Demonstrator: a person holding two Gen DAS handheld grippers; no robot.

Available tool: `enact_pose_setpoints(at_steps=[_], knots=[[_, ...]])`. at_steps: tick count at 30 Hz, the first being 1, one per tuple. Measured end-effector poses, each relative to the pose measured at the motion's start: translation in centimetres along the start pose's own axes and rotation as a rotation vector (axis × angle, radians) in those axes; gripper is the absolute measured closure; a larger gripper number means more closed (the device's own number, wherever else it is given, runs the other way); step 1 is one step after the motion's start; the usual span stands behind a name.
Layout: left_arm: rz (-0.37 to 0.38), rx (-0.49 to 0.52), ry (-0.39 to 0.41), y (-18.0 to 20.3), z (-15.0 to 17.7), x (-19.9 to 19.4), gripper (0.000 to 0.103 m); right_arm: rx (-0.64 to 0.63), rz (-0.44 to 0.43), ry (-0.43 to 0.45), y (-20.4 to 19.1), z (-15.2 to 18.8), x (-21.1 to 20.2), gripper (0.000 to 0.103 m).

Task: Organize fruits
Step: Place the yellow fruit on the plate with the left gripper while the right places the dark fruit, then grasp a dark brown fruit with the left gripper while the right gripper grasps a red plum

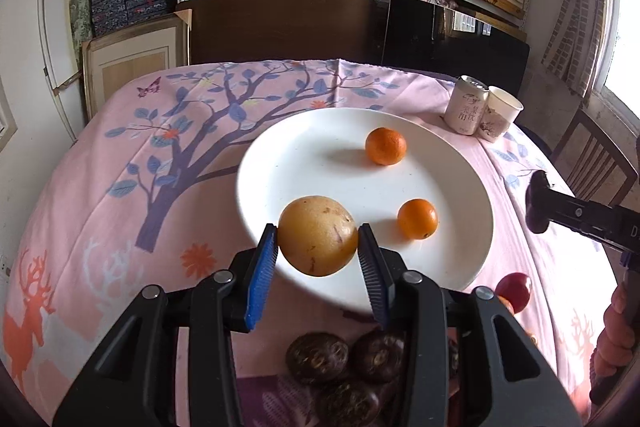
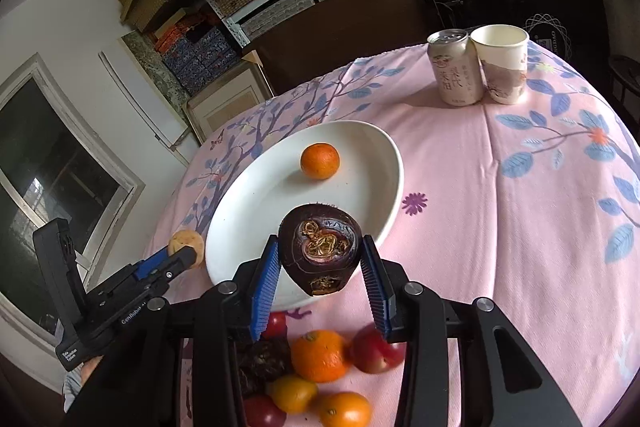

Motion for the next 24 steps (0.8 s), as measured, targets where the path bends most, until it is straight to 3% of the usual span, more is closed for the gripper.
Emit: enact_pose_setpoints(at_steps=[4,8,14,19,24], knots=[[0.003,0.005,-0.032,0.0,-0.5,2.8,0.063,-0.002,0.037,-0.026,-0.1,-1.2,3.3,0.062],[-0.002,0.012,-0.067,-0.9,0.6,3.9,0.061,-0.012,0.034,-0.06,0.0,-0.7,4.9,0.05],[-0.036,0.03,-0.015,-1.0,0.9,1.6,0.042,-0.083,0.072,0.039,-0.8,0.1,1.8,0.049],[-0.072,0.019,0.056,-1.6,1.5,-1.3,0.029,-0.151,0.103,0.124,-1.5,2.3,-1.2,0.036],[-0.1,-0.042,0.05,-3.5,4.3,-3.3,0.02,-0.156,0.159,0.131,0.1,5.4,-2.5,0.024]])
Point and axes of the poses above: each gripper's, at about its wrist camera, not at the fingertips, and x roughly the way its jaws point, y to its right, z to its underside, the point moved 4 cm from there along x, roughly the way its jaws point, and after that the axes turned 13 degrees about z, right-handed, at the moved point
